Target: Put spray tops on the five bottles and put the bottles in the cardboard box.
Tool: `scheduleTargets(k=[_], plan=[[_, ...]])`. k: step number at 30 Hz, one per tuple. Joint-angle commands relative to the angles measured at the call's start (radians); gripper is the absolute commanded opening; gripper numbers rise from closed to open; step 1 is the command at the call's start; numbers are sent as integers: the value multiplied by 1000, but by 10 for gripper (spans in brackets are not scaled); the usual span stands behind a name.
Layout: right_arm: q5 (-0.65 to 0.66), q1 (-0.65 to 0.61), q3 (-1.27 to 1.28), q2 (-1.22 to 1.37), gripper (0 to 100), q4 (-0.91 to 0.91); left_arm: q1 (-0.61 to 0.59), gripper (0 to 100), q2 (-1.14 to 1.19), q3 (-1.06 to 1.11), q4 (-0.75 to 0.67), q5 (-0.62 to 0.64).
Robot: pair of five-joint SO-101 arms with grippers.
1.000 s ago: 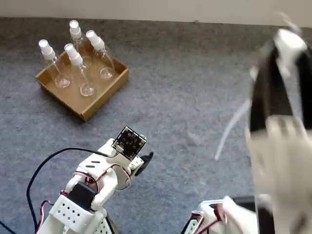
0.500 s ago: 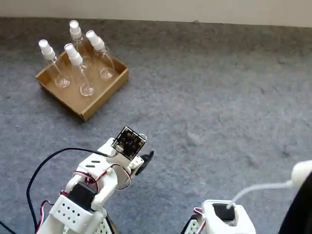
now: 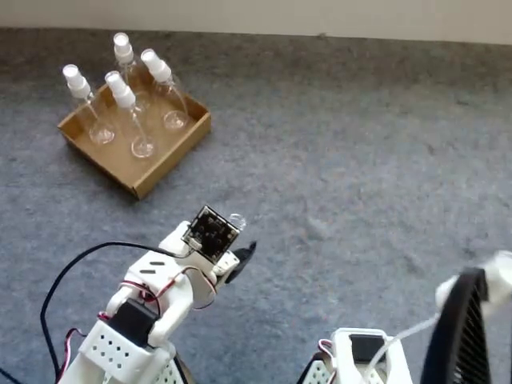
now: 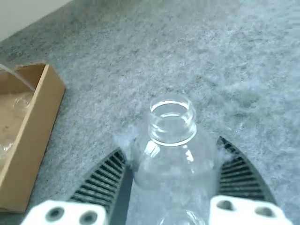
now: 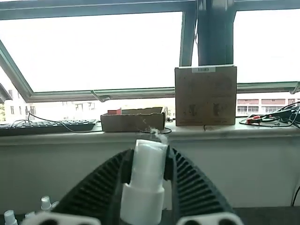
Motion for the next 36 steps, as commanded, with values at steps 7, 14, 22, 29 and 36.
scheduleTargets(k=[7, 14, 22, 29, 36], plan=[[5, 7, 509, -153, 40, -183, 179, 109, -13, -68, -216, -8], [5, 7, 1000, -406, 40, -481, 209, 109, -13, -67, -215, -3], [5, 15, 1469, -536, 40, -759, 302, 109, -13, 38, -218, -5], [3, 8, 1537, -536, 40, -947, 389, 109, -13, 51, -219, -3], [-71, 7, 1693, -542, 40, -1079, 387, 109, -13, 68, -219, -3]])
